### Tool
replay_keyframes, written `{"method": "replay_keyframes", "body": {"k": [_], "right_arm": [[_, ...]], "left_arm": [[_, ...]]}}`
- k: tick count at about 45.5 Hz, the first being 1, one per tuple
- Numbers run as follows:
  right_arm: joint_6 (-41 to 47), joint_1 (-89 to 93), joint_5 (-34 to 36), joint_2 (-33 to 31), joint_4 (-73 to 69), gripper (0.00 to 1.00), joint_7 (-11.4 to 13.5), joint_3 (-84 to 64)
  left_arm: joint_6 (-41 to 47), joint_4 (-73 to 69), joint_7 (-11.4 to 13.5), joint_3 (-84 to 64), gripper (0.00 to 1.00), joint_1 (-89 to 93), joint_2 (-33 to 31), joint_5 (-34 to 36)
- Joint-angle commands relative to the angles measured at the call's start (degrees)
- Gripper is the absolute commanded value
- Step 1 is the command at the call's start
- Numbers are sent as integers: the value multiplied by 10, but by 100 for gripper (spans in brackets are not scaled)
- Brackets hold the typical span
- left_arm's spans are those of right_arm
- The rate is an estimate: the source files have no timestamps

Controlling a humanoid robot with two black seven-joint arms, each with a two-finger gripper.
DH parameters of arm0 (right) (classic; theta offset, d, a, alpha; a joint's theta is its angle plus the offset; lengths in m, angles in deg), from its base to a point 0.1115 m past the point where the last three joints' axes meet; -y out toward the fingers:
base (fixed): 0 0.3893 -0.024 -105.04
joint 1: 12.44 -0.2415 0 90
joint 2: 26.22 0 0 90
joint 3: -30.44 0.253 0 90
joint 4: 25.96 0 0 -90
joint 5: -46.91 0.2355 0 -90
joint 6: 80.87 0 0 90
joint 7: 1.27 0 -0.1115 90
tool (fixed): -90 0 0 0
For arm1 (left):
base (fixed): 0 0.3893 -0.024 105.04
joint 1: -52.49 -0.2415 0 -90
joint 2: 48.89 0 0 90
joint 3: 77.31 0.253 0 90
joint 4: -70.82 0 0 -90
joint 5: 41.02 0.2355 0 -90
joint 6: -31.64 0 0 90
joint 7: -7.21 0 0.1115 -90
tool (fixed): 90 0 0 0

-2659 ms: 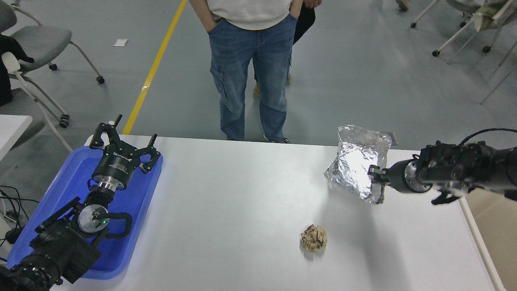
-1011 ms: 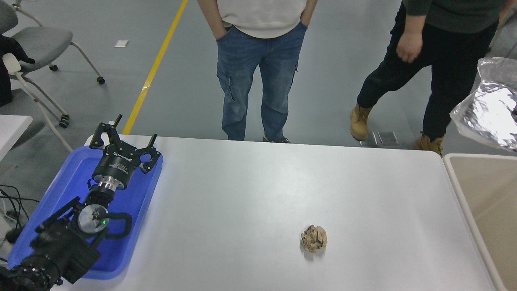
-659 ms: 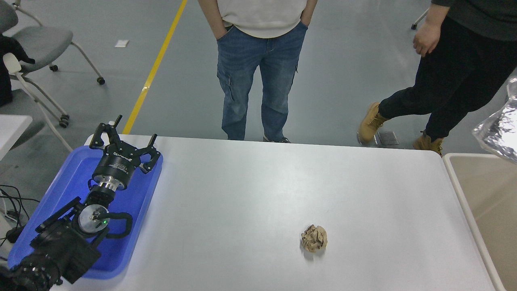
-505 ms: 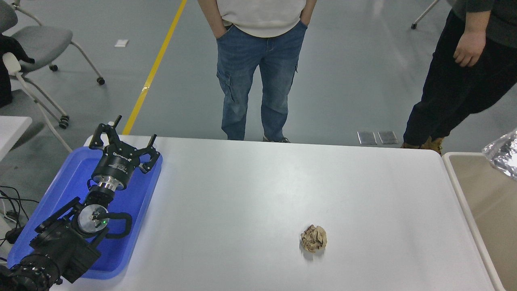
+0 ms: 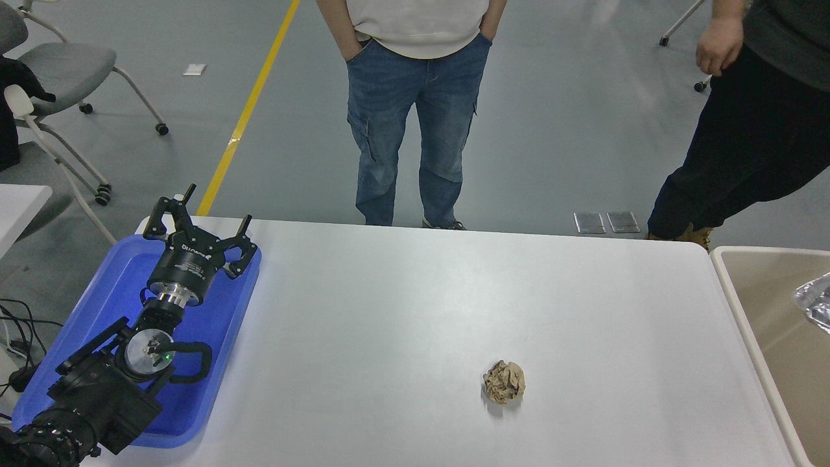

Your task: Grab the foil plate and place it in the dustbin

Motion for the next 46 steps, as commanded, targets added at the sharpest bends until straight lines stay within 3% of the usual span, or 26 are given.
{"method": "replay_keyframes", "body": {"k": [1,20,21,23,33,42,46], "right_arm": [[-17,53,1,20,8,0,-1,37],[-17,57,0,26,9,0,0,44],[-17,57,0,26,9,4,0,44],[-18,57,1,26,9,26,0,44],[-38,52,1,25,8,74,0,45],[-36,18,0,20,8,98,1,45],[-33,-10,0,15,5,100,0,45]], "left_arm": [[0,0,1,0,100,0,0,0],[0,0,0,1,100,0,0,0],[0,0,0,0,100,0,0,0],[0,0,0,0,100,0,0,1],[0,0,0,0,100,0,0,0],[0,0,0,0,100,0,0,0],[0,0,0,0,100,0,0,0]]}}
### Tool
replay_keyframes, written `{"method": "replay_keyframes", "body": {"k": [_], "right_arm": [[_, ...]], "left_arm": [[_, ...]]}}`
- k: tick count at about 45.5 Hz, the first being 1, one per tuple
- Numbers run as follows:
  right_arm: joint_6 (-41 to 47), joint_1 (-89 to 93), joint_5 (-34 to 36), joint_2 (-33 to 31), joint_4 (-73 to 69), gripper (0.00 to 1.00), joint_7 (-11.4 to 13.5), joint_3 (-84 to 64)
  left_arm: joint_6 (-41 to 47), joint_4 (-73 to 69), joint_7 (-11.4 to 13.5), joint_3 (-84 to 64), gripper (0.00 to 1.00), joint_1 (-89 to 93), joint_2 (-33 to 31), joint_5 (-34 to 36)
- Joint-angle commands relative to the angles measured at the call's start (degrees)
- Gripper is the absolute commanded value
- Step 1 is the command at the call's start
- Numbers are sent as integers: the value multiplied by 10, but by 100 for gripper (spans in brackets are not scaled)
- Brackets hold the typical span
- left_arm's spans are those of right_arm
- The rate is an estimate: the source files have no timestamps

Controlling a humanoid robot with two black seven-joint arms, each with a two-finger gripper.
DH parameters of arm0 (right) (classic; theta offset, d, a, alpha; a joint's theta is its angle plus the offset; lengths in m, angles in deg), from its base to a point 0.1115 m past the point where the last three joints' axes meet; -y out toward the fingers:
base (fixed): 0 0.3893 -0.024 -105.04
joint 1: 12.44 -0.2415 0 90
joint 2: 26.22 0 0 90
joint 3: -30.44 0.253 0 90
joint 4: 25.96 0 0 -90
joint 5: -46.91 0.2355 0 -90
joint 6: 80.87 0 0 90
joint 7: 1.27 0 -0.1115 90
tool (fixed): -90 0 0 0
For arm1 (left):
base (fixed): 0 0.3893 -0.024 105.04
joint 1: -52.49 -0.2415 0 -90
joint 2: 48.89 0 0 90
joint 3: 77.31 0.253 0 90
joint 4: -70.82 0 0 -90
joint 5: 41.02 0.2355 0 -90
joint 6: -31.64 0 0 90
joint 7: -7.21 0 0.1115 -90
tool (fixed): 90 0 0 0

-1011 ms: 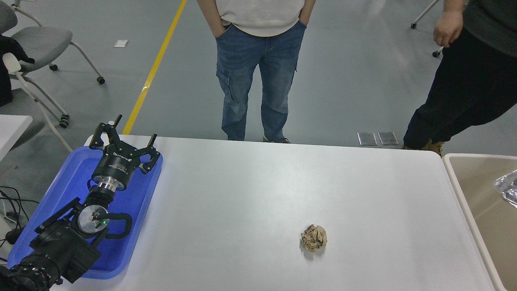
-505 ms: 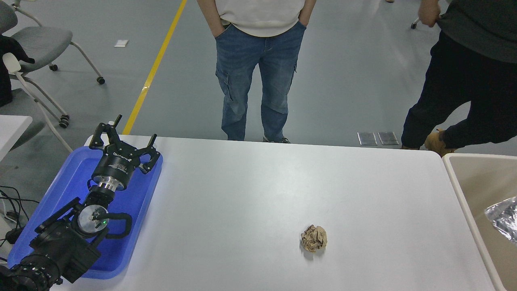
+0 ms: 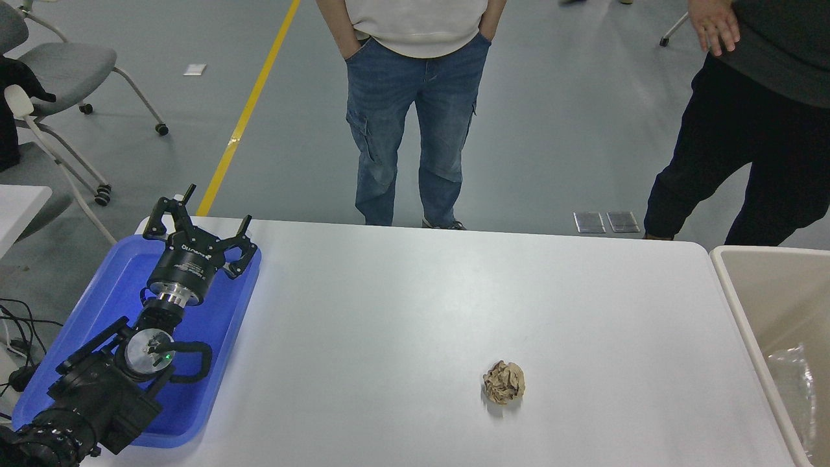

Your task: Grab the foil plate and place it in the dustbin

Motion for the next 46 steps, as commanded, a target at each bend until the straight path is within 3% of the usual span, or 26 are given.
{"method": "replay_keyframes", "body": {"k": [1,10,17,26,46], "right_arm": [[3,-52,-1,-10,-4,100,0,0],[7,-144,-11,-18,-10,100,0,-2],[8,-232,-69,-10,-38,100,0,-5],[11,-333,-125,35,-73,100,0,-6],[36,-464,-178,108,-215,100,2,-7]], "left_arm": [[0,0,0,0,100,0,0,0],[0,0,0,0,100,0,0,0],[0,0,0,1,100,0,0,0],[0,0,0,1,100,0,0,0],[0,0,0,1,100,0,0,0]]}}
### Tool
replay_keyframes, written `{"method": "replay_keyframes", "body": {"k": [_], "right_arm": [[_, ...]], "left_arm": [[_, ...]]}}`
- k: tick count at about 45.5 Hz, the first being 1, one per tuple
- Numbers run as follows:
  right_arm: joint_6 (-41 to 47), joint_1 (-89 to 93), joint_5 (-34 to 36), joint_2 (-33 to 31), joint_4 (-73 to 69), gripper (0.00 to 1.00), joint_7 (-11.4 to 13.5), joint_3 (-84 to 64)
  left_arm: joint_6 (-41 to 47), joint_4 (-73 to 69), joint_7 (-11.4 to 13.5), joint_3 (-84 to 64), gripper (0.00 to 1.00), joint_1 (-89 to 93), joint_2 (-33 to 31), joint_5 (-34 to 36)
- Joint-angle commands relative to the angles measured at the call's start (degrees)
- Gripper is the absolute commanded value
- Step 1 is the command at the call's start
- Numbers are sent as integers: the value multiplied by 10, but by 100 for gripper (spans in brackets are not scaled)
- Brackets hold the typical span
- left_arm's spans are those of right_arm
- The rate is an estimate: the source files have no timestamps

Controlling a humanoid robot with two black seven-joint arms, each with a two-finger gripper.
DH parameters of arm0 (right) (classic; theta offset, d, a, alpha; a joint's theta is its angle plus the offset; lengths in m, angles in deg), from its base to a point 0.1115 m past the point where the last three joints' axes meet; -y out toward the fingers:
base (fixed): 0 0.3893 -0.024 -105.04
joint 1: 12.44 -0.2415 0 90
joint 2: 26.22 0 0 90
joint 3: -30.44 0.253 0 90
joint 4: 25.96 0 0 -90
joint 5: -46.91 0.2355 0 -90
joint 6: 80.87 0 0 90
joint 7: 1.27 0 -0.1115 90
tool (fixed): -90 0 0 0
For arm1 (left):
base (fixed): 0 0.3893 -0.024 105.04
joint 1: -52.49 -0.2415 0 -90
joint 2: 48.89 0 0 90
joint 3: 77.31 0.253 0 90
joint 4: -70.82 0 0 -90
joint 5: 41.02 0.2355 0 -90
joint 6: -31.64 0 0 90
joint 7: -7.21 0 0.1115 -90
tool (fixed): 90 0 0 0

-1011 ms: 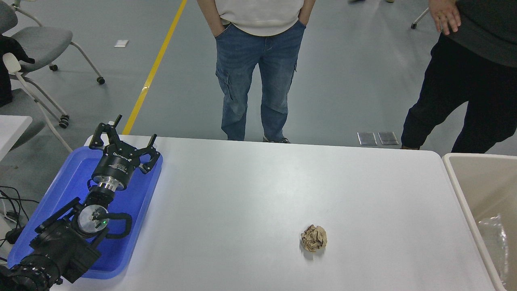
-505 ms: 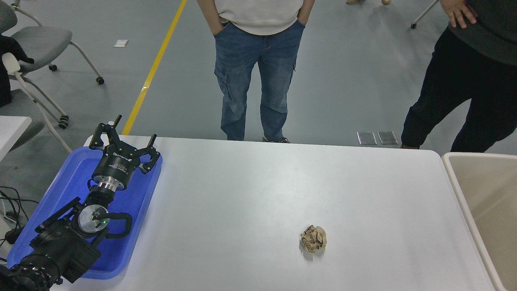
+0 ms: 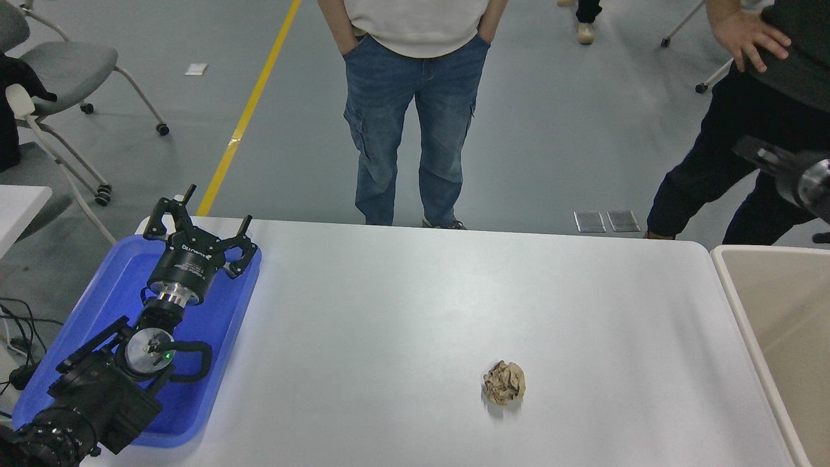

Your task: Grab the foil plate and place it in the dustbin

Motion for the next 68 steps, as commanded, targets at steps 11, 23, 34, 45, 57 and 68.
{"method": "replay_keyframes", "body": {"k": [11,23,34,45,57,68], "right_arm": [[70,-138,-64,41,-147,100,3,-55],[211,-254,-63,37,-257,100,3,-163],[331,-347,-64,16,-343,100,4,-194],[414,-403,-73,-12,-386,100,3,-195],[414,-455,-80,-22,-416,100,4,-196],[414,-486,-103,-26,-449,100,3,-200]], "left_arm": [[0,0,1,0,100,0,0,0],[0,0,0,0,100,0,0,0],[0,0,1,0,100,0,0,0],[0,0,0,0,100,0,0,0],[0,0,1,0,100,0,0,0],[0,0,0,0,100,0,0,0]]}}
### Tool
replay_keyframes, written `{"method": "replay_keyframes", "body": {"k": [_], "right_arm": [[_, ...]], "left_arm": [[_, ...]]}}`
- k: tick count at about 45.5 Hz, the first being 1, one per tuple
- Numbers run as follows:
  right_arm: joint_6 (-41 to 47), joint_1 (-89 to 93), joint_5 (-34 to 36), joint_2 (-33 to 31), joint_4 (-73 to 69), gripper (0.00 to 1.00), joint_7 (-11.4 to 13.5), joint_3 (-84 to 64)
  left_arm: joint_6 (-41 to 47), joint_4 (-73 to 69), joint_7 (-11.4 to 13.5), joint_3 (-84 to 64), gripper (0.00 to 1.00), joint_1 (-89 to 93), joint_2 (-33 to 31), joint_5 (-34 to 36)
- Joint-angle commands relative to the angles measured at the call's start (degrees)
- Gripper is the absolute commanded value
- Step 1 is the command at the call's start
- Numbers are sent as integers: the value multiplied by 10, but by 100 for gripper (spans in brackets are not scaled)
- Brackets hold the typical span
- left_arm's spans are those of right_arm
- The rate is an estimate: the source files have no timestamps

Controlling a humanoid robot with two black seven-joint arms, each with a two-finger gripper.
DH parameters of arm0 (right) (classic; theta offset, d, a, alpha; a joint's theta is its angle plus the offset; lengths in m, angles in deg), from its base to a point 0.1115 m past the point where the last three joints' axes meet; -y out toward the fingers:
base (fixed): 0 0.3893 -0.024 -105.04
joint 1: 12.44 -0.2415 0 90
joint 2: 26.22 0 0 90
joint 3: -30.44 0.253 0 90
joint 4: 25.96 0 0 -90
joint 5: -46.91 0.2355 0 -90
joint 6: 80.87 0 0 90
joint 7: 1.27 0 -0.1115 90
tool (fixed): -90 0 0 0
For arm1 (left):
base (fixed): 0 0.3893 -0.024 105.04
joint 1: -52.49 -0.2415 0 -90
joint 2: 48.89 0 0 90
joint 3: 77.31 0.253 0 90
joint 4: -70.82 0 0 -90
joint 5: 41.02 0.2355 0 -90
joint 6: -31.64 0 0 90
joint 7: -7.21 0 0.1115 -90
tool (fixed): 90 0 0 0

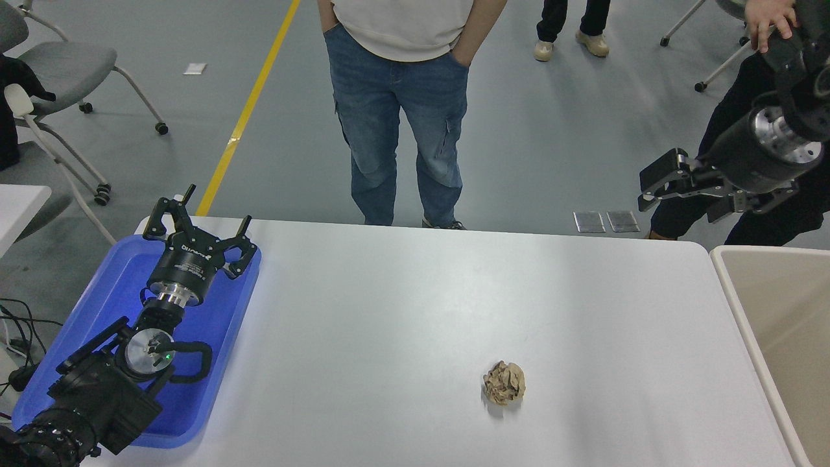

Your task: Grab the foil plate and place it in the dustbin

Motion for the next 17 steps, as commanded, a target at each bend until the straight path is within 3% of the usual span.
{"method": "replay_keyframes", "body": {"k": [1,17], "right_arm": [[7,-38,-19,-6,-37,100,0,-3],[7,-43,-33,-4,-53,100,0,-3]], "left_arm": [[0,0,0,0,100,0,0,0],[0,0,0,0,100,0,0,0]]}}
